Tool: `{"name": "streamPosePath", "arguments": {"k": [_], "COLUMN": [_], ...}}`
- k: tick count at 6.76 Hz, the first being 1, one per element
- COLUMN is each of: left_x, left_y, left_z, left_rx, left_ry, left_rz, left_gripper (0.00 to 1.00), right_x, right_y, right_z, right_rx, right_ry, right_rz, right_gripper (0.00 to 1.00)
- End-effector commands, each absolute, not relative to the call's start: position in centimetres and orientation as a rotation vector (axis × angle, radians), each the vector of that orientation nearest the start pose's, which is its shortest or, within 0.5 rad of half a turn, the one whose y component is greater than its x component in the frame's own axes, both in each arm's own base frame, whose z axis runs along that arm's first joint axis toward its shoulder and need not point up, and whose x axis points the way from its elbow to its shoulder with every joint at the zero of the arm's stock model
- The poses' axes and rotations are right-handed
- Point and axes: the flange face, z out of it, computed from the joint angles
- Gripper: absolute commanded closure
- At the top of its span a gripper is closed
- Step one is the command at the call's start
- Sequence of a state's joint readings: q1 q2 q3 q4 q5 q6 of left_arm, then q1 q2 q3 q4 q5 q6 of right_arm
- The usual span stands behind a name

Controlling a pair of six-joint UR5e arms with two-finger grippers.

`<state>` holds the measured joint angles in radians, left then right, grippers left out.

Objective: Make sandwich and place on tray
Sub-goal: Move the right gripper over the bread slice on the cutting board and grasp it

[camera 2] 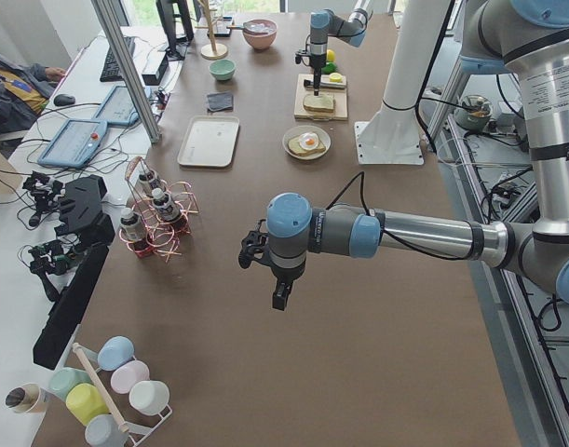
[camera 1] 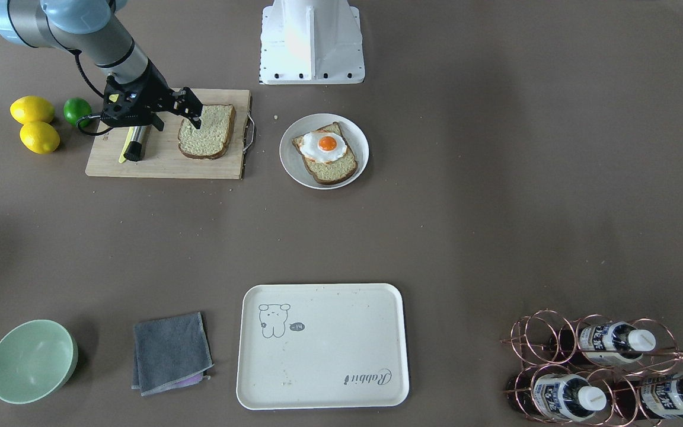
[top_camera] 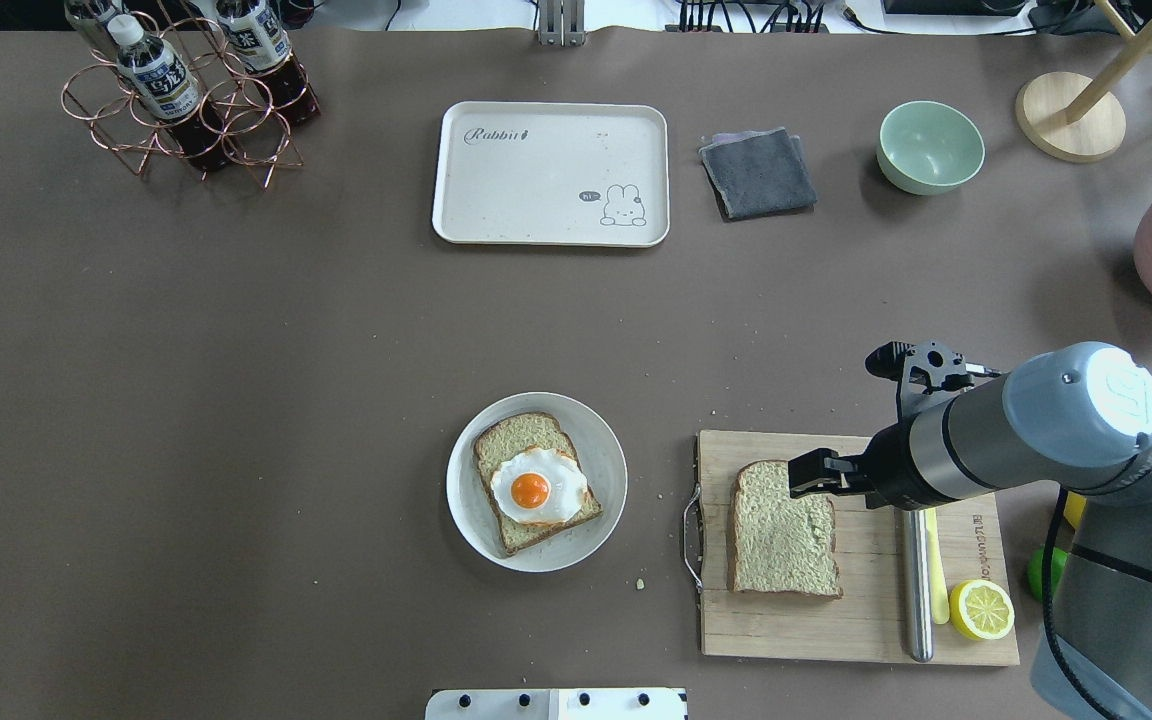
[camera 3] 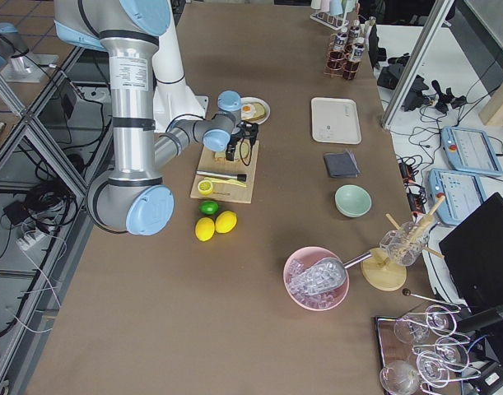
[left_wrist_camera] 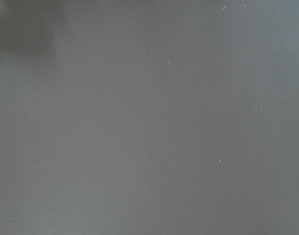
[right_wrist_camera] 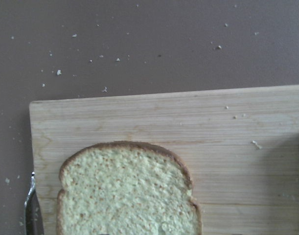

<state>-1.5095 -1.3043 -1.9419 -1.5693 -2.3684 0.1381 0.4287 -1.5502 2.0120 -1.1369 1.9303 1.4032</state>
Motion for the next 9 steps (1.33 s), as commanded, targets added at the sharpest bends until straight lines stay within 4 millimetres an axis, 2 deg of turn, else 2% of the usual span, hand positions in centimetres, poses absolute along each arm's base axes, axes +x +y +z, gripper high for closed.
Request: {"name": "streamPosePath", "arguments": {"k": [1, 3, 4, 7, 8, 9], "left_x": [-3.8, -3.8, -3.8, -3.8, -3.8, -3.8], "left_y": [-38.9, -39.0, -39.0, -39.1, -39.1, -39.1], "left_z": [58.9, 58.5, 58.5, 58.5, 58.5, 58.4], "left_rx": [0.132, 0.139, 0.139, 0.141, 0.139, 0.142], "left_ry": [0.794, 0.794, 0.794, 0.794, 0.794, 0.794], "left_rz": [0.23, 0.233, 0.233, 0.234, 0.233, 0.234], "left_gripper": [0.02, 0.02, 0.02, 0.02, 0.02, 0.02], "right_x": [-42.0, -41.9, -41.8, -41.3, -40.7, -40.1], "right_y": [-29.1, -29.2, -29.1, -29.5, -30.4, -30.3], "right_z": [41.0, 41.0, 40.6, 39.5, 38.8, 36.9], "right_rx": [-0.05, -0.06, -0.058, -0.05, -0.044, -0.04], "right_ry": [-0.956, -0.957, -0.965, -0.987, -1.003, -1.043], "right_rz": [0.068, 0.094, 0.091, 0.094, 0.106, 0.094], "right_gripper": [0.16, 0.55, 1.0, 1.0, 1.0, 1.0]}}
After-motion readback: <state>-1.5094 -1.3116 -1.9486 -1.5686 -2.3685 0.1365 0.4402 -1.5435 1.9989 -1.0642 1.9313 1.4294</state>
